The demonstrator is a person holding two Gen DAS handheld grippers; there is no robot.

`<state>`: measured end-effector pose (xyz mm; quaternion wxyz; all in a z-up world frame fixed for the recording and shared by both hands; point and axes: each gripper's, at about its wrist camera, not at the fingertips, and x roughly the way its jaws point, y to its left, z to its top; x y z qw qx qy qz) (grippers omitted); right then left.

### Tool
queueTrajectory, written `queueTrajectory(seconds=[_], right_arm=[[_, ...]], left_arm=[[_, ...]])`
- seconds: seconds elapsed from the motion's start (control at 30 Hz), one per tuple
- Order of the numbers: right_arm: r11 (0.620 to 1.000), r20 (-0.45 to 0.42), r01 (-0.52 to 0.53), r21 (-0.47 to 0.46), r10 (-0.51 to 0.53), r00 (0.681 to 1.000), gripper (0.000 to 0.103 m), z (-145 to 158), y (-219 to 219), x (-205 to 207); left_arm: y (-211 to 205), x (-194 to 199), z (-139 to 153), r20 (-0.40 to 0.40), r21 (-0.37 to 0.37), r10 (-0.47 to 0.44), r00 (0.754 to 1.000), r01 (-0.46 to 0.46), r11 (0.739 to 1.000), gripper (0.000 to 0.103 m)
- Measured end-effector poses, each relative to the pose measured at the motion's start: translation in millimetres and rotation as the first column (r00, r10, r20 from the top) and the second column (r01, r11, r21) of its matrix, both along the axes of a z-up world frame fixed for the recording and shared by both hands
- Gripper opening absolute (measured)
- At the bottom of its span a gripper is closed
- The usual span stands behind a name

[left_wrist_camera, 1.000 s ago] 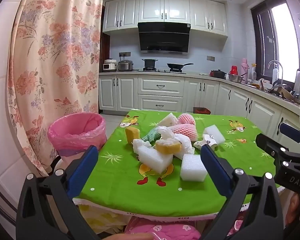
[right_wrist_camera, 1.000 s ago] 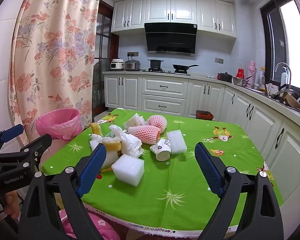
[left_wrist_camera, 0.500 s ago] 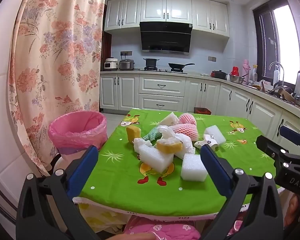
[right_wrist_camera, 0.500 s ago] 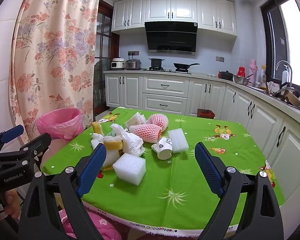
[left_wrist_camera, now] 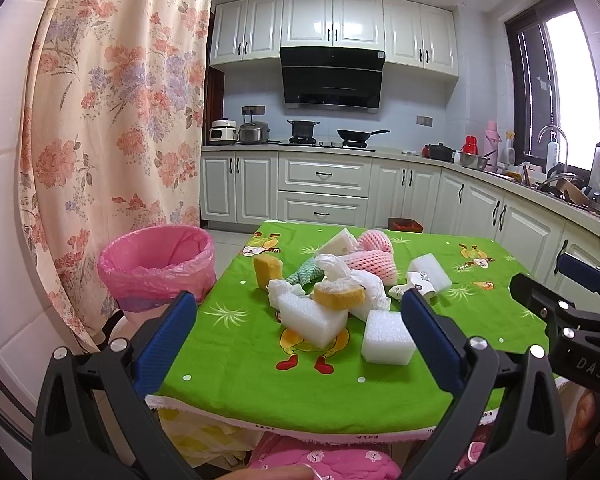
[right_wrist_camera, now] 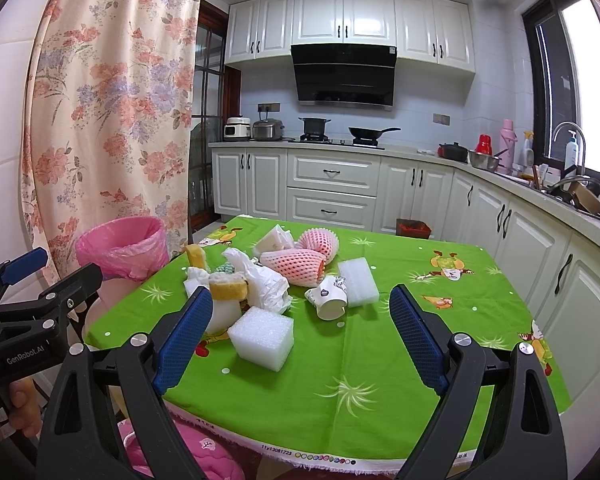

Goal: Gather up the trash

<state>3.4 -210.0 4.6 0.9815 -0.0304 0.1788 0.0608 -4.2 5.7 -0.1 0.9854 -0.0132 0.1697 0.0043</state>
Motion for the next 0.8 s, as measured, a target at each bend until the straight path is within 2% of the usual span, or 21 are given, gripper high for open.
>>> queueTrajectory(seconds=[0.8], right_arm=[[1.0, -0.003, -0.002, 0.004, 0.002, 1.0, 0.085, -0.9, 2.3, 1.6]], left_arm=[[-2.0, 1.3, -0.5, -0.006, -0.002, -0.004, 1.0, 0.004, 1.0, 0.099]])
